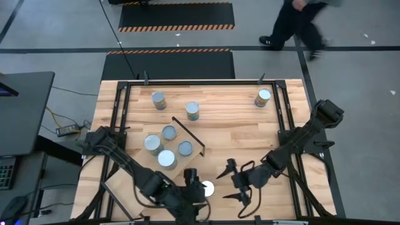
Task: Pick and place cans onto a shelf
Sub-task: Put the canned carrots on the shelf
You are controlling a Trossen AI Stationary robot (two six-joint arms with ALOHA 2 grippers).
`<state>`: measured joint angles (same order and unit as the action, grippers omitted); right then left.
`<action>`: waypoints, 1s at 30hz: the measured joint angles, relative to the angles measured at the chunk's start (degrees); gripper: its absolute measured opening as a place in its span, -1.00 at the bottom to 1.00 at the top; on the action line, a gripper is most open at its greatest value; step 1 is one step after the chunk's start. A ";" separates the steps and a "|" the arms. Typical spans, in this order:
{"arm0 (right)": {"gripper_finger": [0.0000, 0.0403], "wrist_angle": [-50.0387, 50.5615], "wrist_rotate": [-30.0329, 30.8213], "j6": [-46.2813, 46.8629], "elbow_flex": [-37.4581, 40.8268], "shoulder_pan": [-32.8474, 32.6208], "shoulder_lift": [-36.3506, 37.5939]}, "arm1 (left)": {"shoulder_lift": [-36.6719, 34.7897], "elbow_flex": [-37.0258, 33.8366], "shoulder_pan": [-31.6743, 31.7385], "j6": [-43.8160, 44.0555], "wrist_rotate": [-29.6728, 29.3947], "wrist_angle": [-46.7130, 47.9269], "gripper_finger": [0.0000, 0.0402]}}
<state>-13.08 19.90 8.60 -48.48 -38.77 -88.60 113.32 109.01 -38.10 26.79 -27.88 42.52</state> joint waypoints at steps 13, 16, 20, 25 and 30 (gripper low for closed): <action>0.85 6.03 9.07 5.37 0.06 -4.34 0.59 | 7.61 0.04 1.45 2.82 0.89 -1.38 0.74; 0.85 6.78 9.11 5.36 0.06 -4.34 0.59 | 8.45 0.04 1.29 1.03 0.70 -1.16 0.74; 0.85 7.21 9.14 5.41 0.06 -4.34 0.58 | 8.57 -0.02 1.24 3.85 -0.50 -1.13 0.75; 0.85 7.56 9.11 6.59 0.06 -4.34 0.57 | 8.53 0.00 1.30 9.94 -1.72 4.05 0.75; 0.85 7.80 9.07 6.97 0.06 -4.34 0.57 | 8.53 0.00 0.41 8.35 -2.12 -2.49 0.75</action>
<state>-5.28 28.97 15.57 -48.42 -43.11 -88.03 121.84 109.01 -37.69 35.13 -30.00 40.03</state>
